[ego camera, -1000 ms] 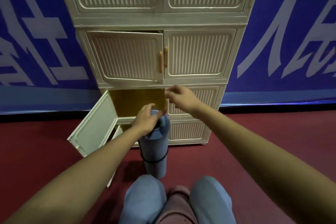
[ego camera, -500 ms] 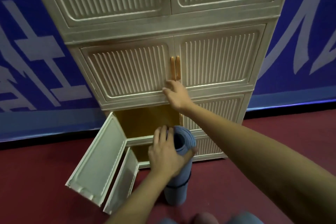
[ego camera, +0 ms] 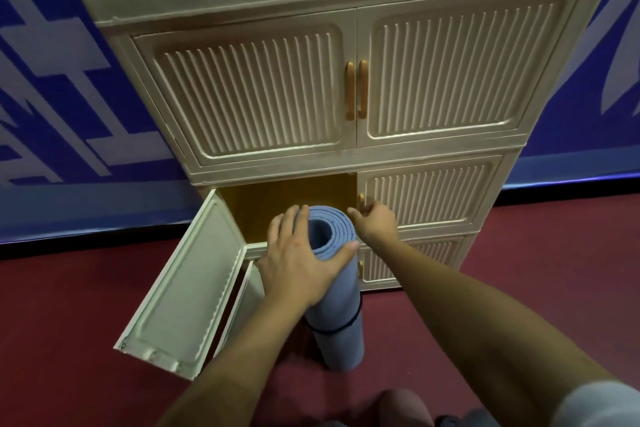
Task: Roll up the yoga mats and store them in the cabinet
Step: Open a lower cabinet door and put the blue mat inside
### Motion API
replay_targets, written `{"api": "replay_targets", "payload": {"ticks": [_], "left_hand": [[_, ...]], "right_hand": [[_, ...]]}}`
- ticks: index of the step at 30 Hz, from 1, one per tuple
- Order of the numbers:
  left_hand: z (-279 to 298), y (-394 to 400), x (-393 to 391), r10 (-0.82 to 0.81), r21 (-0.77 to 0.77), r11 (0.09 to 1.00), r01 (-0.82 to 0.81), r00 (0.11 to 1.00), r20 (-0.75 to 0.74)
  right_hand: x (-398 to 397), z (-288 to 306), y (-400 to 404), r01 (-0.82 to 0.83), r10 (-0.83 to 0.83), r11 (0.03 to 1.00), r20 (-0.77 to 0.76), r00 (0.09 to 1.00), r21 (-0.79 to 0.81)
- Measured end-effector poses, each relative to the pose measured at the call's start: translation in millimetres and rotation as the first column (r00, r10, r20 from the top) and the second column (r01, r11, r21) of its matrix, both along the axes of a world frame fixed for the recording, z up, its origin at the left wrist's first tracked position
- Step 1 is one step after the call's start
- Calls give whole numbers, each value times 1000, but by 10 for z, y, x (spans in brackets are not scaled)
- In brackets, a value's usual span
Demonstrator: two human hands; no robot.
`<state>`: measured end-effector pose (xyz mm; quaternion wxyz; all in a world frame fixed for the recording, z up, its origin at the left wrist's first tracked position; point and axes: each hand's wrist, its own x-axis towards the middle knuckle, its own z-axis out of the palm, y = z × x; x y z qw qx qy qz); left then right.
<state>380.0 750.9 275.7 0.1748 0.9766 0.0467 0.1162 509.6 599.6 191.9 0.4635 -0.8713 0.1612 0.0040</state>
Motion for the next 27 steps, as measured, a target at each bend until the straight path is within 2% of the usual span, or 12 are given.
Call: {"api": "replay_targets", "payload": {"ticks": [3,6,9,13,18,20,25,27], "left_hand": [[2,-160,55,-25,14,1000,25,1000,-8],[-16,-271,115,-20,35,999,20,1000,-5],[23,-279,170,-18,55,998,21,999,-49],[95,-262,121,-30,53,998,36,993,-112],[193,-317,-51,-39,74,996,55,978,-203],[262,-356,-98,-44,74,995,66,964,-263],[346,-467,-212,-62,96,990,107,921,-386],[337,-498,-279,-43,125,987,100,919,-392]], "right_hand": [[89,-19,33,17,-12,986,31,999,-167],[54,-52,-8,-58,82,944,63,995,-325],[-153,-169,-134,-116,175,931,144,974,-346],[-690,-215,-313,-106,158,967,219,963,-231],[-1518,-372,-834,-7,25,996,200,979,-91],[-1833,-452,-1133,84,-80,996,176,981,-18],[-2244,-373,-1573,266,-299,932,109,948,246],[-2292,-367,-1704,371,-415,841,30,909,395]]}}
